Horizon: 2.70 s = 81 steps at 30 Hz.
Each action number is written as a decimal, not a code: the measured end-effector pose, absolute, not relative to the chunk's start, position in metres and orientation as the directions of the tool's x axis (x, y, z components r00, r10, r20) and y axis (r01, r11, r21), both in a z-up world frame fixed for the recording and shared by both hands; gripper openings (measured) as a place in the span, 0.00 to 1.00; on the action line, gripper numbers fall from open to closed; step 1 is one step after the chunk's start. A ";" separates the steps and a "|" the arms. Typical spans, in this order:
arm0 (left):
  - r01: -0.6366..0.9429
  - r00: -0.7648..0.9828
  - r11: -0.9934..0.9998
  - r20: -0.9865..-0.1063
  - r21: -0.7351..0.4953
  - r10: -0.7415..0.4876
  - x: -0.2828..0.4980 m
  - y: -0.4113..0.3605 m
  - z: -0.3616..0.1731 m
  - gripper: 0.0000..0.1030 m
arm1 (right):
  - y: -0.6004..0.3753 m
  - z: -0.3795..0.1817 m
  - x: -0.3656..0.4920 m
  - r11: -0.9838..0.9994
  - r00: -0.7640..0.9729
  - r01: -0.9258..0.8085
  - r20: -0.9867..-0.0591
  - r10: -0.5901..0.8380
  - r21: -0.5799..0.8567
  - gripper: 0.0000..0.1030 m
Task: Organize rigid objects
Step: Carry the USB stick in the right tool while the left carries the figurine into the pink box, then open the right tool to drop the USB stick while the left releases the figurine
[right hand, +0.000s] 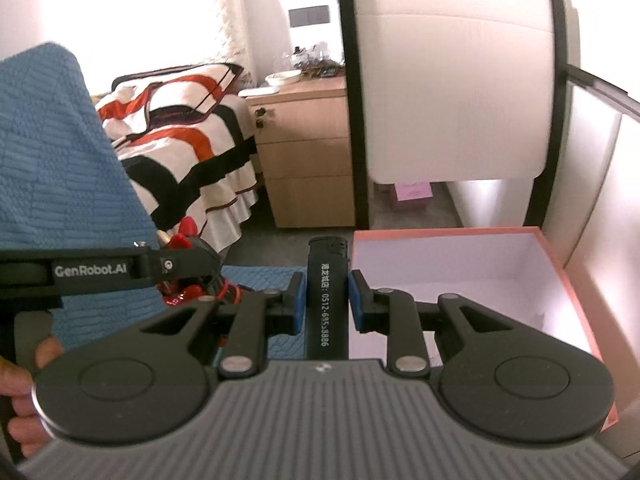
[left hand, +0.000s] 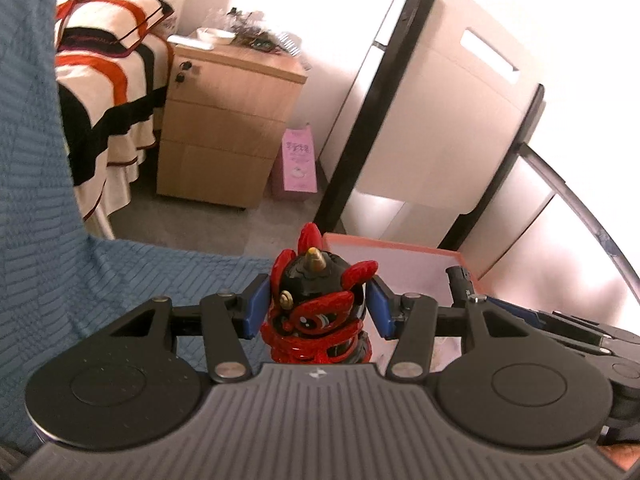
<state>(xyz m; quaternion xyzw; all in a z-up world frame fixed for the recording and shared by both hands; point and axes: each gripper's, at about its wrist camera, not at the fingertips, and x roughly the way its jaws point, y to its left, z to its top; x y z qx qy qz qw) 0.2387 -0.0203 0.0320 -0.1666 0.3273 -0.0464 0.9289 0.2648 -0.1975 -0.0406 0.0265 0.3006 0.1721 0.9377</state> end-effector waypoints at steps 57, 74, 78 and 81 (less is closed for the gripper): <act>0.136 0.546 0.951 -0.780 -0.279 -0.306 0.327 -0.215 -0.098 0.56 | -0.339 -0.184 0.294 0.983 0.623 -0.042 -0.764 0.167 0.181 0.27; 0.206 0.734 0.945 -0.598 -0.254 -0.321 0.269 -0.179 0.015 0.56 | -0.324 -0.087 0.253 0.970 0.763 -0.083 -0.611 0.209 0.228 0.27; 0.208 0.763 0.944 -0.562 -0.255 -0.320 0.249 -0.165 0.035 0.56 | -0.318 -0.069 0.237 0.968 0.785 -0.095 -0.581 0.217 0.234 0.27; 0.201 0.779 0.942 -0.539 -0.271 -0.321 0.236 -0.154 0.049 0.56 | -0.316 -0.061 0.226 0.965 0.796 -0.102 -0.562 0.226 0.243 0.27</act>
